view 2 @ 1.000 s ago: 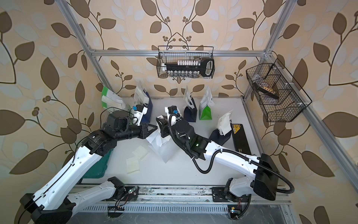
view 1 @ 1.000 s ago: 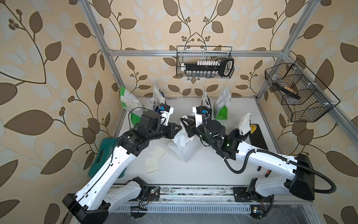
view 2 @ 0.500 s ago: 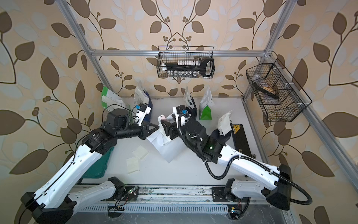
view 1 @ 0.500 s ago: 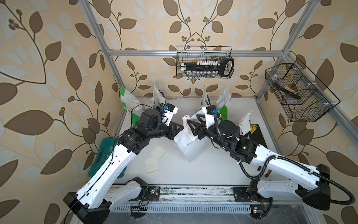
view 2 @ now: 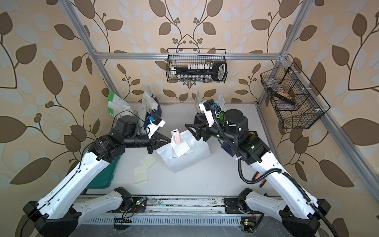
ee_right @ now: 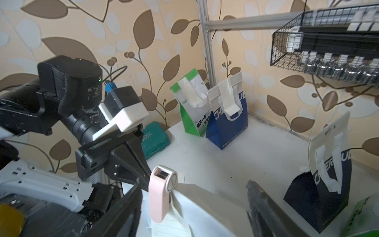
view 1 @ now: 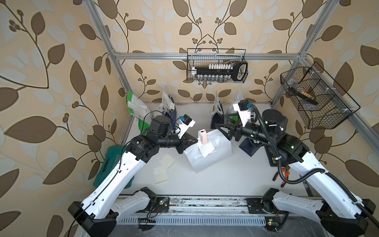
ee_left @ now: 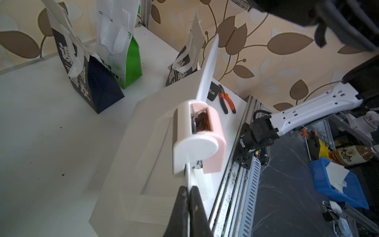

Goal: Staple the receipts to the bags
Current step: Staple the receipt to the takeout bag.

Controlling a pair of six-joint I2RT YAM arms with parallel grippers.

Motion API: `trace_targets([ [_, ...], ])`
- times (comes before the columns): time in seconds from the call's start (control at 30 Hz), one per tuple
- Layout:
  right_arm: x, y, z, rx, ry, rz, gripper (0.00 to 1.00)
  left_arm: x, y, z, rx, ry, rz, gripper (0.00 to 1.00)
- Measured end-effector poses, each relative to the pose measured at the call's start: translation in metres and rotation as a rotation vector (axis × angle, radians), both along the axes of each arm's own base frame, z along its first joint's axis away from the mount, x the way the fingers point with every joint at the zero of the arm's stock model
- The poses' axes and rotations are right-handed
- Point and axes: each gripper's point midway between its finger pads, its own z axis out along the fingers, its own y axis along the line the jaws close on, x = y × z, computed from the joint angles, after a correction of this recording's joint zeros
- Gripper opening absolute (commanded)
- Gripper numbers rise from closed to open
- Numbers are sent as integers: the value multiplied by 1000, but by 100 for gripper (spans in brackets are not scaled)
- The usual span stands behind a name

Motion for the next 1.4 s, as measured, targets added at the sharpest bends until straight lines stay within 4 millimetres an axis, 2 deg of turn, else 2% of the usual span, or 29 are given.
trace_targets([
  [0.13,-11,15,-15,-72,60,206,81,-19,-9,-1,22,-25,-90,0],
  [0.23,-21,27,-20,-106,83,344,82,-29,-13,-5,41,-29,-131,0],
  [0.43,-45,34,-33,-154,115,546,87,-30,-12,-7,58,-43,-143,0],
  [0.67,-63,40,-48,-198,137,659,90,-33,-14,-7,62,-47,-156,0],
  [0.87,-72,62,-73,-287,157,720,91,-35,-14,3,56,-65,-156,0],
  [1.07,-69,67,-80,-338,140,727,87,-38,-14,4,61,-60,-161,0],
  [1.2,-68,68,-85,-355,139,730,78,-38,-13,3,65,-54,-160,0],
  [1.27,-67,68,-88,-364,138,733,65,-38,-13,2,65,-52,-161,0],
  [1.3,-67,68,-90,-368,141,732,57,-38,-13,3,64,-52,-160,0],
  [1.4,-67,69,-90,-366,139,737,16,-35,-12,2,70,-55,-144,0],
])
